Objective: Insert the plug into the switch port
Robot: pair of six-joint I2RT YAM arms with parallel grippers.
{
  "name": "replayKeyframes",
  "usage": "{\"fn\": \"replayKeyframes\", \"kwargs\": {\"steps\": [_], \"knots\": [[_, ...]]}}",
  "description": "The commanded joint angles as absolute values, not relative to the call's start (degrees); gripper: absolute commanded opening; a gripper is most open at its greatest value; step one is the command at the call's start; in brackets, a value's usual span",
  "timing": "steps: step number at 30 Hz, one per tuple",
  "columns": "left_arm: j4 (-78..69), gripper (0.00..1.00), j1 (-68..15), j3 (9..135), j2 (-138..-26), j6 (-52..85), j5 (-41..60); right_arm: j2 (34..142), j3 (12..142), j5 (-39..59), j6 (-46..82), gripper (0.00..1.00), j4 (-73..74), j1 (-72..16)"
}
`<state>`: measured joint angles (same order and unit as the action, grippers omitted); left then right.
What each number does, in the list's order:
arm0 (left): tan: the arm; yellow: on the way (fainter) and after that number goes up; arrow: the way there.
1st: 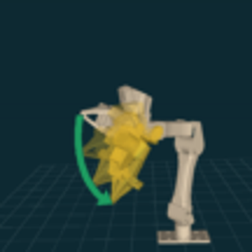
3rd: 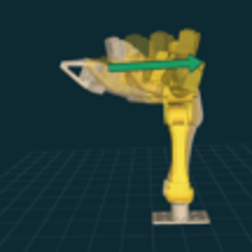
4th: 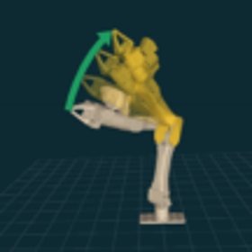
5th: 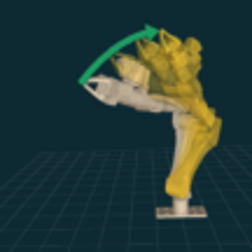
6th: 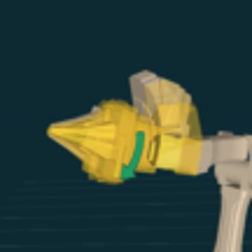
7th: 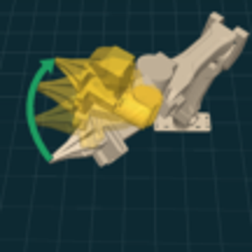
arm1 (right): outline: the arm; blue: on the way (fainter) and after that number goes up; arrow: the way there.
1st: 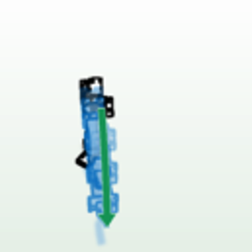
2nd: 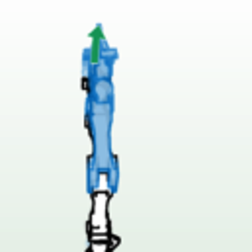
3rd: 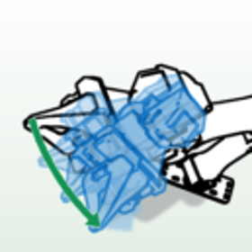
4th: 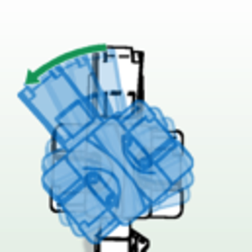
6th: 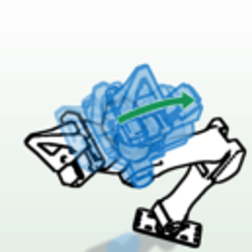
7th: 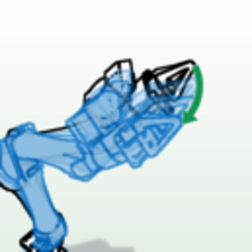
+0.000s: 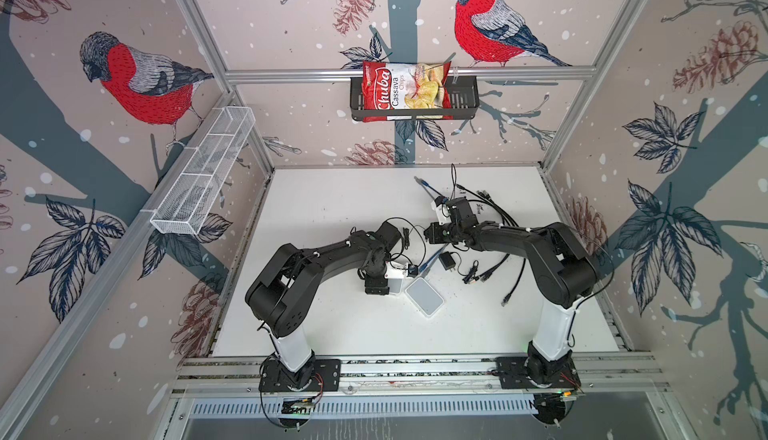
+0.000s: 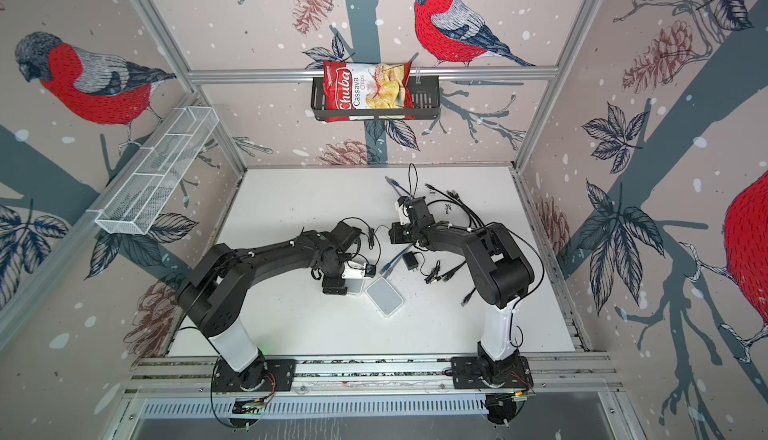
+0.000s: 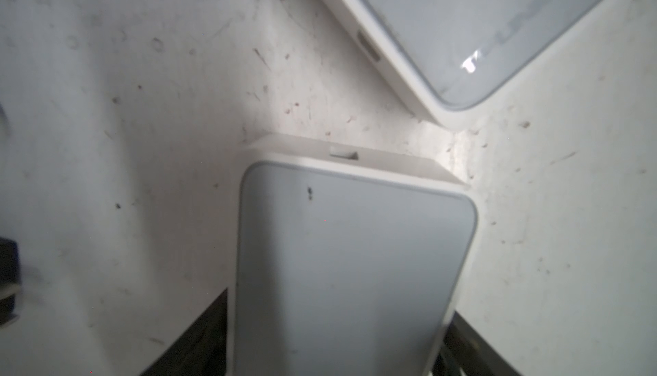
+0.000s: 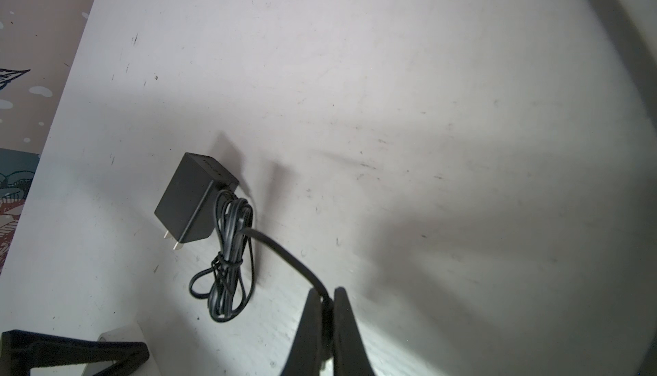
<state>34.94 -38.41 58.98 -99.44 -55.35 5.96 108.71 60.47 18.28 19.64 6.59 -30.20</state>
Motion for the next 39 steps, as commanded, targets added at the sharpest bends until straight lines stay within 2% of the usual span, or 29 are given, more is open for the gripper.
{"fn": "replayKeyframes", "kwargs": {"steps": [1,6,10,19,26,39], "knots": [[35.22,0.77,-38.55,59.28,-99.89,-54.81,6.45,108.96,60.82,19.12,19.76,0.07,7.11,-30.16],[34.95,0.66,-38.54,59.53,-99.48,-52.96,7.48,108.53,60.6,19.07,19.83,0.07,7.11,-30.17],[32.98,0.62,-38.28,59.0,-97.76,-49.28,7.47,108.22,60.8,19.3,20.01,0.07,7.28,-30.19],[24.85,0.61,-37.44,55.82,-89.12,-40.43,9.04,108.16,62.3,22.04,21.12,0.07,7.12,-30.07],[12.34,0.62,-37.35,51.23,-79.9,-29.22,10.58,107.87,63.96,25.33,22.71,0.07,8.09,-29.64],[-22.8,0.64,-37.43,27.07,-64.41,-8.33,12.94,103.41,61.32,37.48,26.41,0.03,18.65,-29.71]]}}
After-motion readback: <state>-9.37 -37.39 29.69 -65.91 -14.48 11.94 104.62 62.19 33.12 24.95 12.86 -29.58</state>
